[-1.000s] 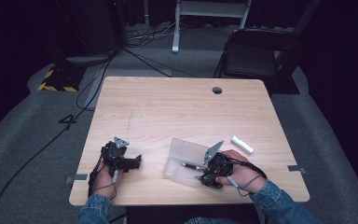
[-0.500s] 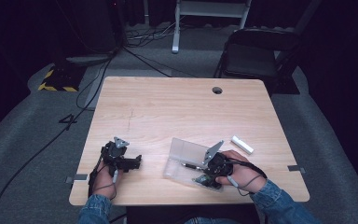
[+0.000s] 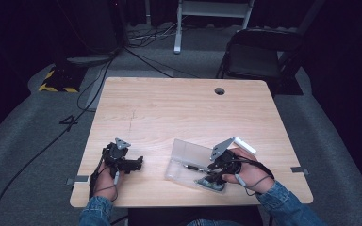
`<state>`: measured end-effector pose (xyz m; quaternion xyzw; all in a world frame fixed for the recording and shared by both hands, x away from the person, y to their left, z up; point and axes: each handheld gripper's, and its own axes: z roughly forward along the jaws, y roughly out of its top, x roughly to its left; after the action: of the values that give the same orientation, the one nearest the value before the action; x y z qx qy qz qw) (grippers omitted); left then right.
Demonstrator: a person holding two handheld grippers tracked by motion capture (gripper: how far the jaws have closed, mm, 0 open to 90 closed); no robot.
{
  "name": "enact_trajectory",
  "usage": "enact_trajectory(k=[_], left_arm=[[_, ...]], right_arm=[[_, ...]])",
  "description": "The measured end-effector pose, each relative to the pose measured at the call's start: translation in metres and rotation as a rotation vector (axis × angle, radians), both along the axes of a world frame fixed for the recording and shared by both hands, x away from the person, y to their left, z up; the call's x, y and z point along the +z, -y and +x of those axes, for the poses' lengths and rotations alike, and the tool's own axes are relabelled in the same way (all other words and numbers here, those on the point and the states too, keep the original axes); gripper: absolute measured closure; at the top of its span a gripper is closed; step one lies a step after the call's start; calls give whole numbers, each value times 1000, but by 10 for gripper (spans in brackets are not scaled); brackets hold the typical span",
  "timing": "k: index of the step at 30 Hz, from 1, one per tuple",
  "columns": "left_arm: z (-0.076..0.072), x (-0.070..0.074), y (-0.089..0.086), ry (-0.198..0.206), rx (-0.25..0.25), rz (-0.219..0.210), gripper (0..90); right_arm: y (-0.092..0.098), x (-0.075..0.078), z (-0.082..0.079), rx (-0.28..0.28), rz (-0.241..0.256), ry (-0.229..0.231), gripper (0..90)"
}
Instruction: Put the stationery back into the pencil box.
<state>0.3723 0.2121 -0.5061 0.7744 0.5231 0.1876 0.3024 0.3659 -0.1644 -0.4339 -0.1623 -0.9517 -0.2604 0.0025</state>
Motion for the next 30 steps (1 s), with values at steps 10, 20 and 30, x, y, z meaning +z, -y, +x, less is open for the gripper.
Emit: enact_trajectory(k=[10, 20, 30], left_arm=[[1, 0, -1, 0, -9, 0, 0], [3, 0, -1, 2, -11, 1, 0], [3, 0, -1, 2, -12, 2, 0]], right_arm=[[13, 18, 2, -53, 75, 57, 499], [33, 31, 6, -149, 151, 112, 471], [55, 36, 17, -246, 171, 160, 426]])
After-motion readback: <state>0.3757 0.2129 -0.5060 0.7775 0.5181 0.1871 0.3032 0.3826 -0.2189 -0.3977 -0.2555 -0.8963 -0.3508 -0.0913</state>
